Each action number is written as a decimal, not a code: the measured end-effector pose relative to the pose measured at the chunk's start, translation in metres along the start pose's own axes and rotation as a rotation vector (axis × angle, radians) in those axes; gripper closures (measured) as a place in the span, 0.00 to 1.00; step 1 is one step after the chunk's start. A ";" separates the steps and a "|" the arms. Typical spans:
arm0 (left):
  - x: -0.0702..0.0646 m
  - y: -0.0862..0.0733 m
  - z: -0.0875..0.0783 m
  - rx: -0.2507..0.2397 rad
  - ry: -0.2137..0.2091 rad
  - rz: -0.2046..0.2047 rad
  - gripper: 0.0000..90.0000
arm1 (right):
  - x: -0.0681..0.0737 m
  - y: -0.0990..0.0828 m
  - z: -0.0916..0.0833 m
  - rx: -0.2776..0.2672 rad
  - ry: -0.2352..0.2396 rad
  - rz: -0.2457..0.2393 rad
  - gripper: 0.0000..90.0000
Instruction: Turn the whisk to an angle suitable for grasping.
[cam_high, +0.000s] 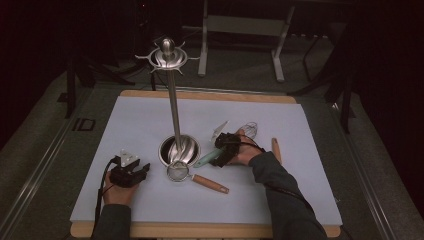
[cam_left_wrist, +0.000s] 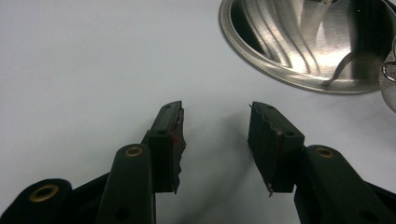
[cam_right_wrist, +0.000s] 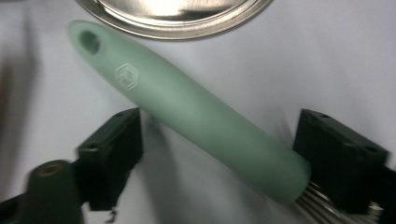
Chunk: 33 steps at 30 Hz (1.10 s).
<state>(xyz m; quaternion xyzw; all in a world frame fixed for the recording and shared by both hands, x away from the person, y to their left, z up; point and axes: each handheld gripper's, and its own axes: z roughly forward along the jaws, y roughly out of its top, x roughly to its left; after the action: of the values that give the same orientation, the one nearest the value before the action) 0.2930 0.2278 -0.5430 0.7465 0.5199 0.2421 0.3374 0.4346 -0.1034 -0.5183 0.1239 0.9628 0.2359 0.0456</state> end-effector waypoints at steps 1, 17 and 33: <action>0.000 0.000 0.000 0.000 0.001 0.000 0.62 | -0.001 0.000 -0.001 0.005 0.006 0.021 0.23; 0.000 0.000 0.000 0.002 0.002 0.000 0.62 | 0.016 0.007 -0.014 0.132 -0.045 -0.034 0.67; 0.000 0.000 0.000 0.002 0.003 -0.001 0.62 | 0.017 0.005 -0.030 0.002 -0.046 -0.002 0.77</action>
<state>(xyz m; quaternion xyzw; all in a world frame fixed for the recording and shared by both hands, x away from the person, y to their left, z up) 0.2932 0.2276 -0.5431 0.7463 0.5208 0.2425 0.3361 0.4152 -0.1081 -0.4898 0.1282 0.9619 0.2319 0.0678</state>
